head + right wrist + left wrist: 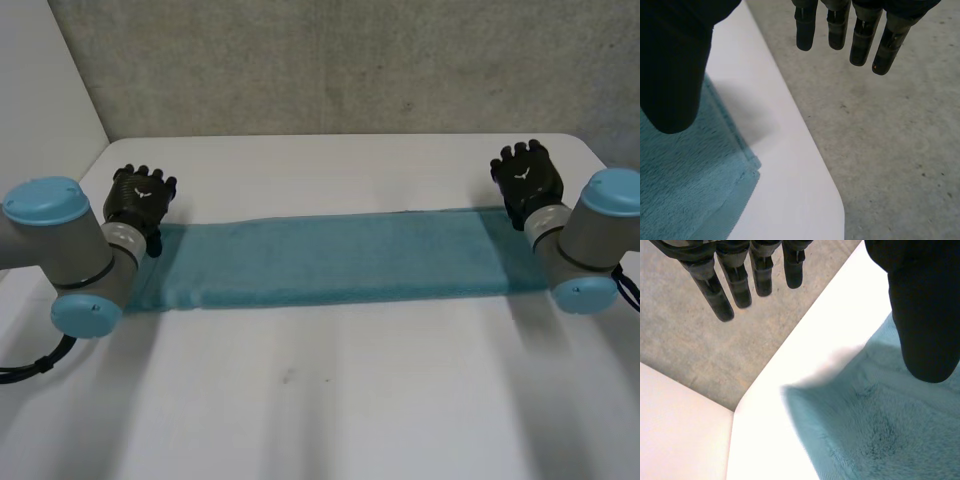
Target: Fold the laundry
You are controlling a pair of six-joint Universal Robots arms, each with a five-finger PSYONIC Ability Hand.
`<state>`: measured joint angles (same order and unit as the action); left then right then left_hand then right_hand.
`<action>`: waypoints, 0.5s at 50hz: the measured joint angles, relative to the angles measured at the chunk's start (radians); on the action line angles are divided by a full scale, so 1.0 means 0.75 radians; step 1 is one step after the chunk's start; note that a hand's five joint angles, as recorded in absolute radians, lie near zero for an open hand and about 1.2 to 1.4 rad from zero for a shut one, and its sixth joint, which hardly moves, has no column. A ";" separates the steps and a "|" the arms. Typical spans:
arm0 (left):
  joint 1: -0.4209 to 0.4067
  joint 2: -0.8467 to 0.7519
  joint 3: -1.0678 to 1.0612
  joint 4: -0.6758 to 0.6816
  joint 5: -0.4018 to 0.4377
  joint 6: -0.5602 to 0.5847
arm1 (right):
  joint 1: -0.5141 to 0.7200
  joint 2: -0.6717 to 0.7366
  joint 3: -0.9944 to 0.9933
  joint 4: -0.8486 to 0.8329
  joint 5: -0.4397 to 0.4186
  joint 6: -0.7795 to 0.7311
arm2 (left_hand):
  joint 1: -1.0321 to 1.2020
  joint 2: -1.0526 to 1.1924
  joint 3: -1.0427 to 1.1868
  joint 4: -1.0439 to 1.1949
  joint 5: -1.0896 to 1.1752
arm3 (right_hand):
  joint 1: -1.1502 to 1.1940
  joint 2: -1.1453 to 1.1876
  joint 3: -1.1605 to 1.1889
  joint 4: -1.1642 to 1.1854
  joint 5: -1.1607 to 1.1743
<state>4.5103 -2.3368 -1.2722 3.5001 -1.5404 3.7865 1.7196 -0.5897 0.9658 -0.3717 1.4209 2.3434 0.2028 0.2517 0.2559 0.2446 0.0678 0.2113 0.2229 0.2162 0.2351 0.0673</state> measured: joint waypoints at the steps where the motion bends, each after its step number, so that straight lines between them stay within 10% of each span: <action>1: 0.000 0.000 0.000 0.000 0.000 0.000 | 0.000 0.000 0.000 0.000 0.000 0.000 | 0.000 0.000 0.000 0.000 0.000 | 0.000 0.000 0.000 0.000 0.000; 17: -0.041 0.410 -0.342 -0.012 -0.002 -0.051 | -0.081 -0.623 0.437 0.141 0.027 0.486 | 0.000 -0.055 -0.043 -0.042 -0.027 | 0.000 0.000 0.000 0.000 -0.001; 25: -0.071 0.592 -0.565 -0.013 0.006 -0.310 | -0.221 -0.732 0.599 0.554 -0.149 0.516 | 0.000 -0.058 -0.043 -0.042 -0.027 | 0.132 0.189 0.197 0.160 0.154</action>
<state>4.4570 -1.8925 -1.6956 3.4902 -1.5357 3.5541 1.5541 -1.1388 1.4152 0.0441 1.3088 2.7306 0.2028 0.2084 0.2233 0.2128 0.0475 0.3102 0.3643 0.3638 0.3551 0.1830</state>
